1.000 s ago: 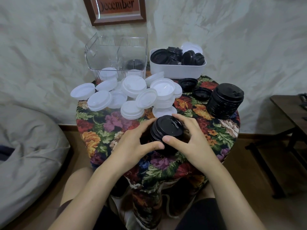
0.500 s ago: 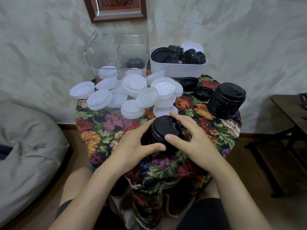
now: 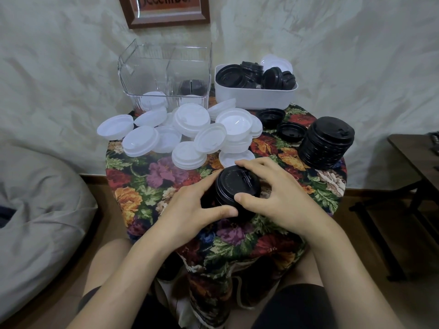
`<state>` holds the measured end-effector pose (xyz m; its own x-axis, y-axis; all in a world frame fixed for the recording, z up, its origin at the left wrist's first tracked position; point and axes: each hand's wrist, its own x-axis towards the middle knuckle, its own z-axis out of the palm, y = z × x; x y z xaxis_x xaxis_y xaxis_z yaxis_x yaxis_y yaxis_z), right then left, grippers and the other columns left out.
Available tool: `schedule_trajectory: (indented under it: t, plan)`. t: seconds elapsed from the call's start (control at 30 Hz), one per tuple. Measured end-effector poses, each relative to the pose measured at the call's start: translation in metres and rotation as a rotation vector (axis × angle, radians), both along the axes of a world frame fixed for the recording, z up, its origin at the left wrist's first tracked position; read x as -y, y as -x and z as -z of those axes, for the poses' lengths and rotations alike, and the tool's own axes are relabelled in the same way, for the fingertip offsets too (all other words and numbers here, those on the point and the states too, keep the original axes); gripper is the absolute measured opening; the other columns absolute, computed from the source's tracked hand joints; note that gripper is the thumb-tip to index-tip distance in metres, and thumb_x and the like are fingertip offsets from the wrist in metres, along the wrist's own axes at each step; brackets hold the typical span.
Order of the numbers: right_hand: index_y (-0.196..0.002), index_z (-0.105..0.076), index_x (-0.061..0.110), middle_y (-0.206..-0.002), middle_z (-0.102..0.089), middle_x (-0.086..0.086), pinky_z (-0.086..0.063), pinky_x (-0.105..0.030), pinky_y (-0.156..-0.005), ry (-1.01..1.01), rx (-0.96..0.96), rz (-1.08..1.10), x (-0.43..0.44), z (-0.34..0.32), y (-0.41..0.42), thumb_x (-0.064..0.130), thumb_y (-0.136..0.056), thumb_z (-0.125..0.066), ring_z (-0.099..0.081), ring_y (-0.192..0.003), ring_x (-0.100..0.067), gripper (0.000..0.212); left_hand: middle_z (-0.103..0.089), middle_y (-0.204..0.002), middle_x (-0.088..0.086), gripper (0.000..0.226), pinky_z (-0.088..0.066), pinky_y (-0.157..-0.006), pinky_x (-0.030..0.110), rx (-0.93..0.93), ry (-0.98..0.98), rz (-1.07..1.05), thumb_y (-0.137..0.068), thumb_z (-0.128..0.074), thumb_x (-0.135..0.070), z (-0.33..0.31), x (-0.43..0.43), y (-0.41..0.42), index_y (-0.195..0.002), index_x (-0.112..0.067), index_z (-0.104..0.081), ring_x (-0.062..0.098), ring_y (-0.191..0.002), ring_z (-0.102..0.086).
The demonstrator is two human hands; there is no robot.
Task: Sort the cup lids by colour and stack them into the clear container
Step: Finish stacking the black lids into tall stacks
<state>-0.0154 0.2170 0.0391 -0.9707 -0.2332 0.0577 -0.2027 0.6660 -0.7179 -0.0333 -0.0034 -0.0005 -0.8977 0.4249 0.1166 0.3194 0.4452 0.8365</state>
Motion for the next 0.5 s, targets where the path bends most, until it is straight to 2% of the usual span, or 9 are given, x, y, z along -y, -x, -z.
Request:
schedule_trajectory:
  t: [0.37,0.5]
  plan:
    - [-0.150,-0.046,0.040,-0.128,-0.044,0.031,-0.046,-0.039,-0.105,-0.034,-0.011,-0.006,0.0001,-0.0012,-0.0013,0.068,-0.077,-0.060,-0.046,-0.126,0.000,0.080,-0.064,-0.131,-0.030,0.072,-0.046,-0.109,0.042,-0.005,0.010,0.007,-0.083,-0.082,-0.048,-0.0001,0.0004,-0.0004,-0.147,-0.049,-0.047,-0.005,-0.124,-0.058]
    - [-0.152,-0.044,0.037,-0.139,-0.039,0.035,-0.039,-0.038,-0.114,-0.062,-0.028,-0.019,-0.0007,-0.0015,-0.0001,0.057,-0.084,-0.068,-0.038,-0.136,0.000,0.075,-0.064,-0.130,-0.030,0.072,-0.046,-0.109,0.043,-0.013,0.013,0.010,-0.082,-0.080,-0.052,0.0004,0.0000,0.0002,-0.146,-0.050,-0.047,-0.005,-0.124,-0.058]
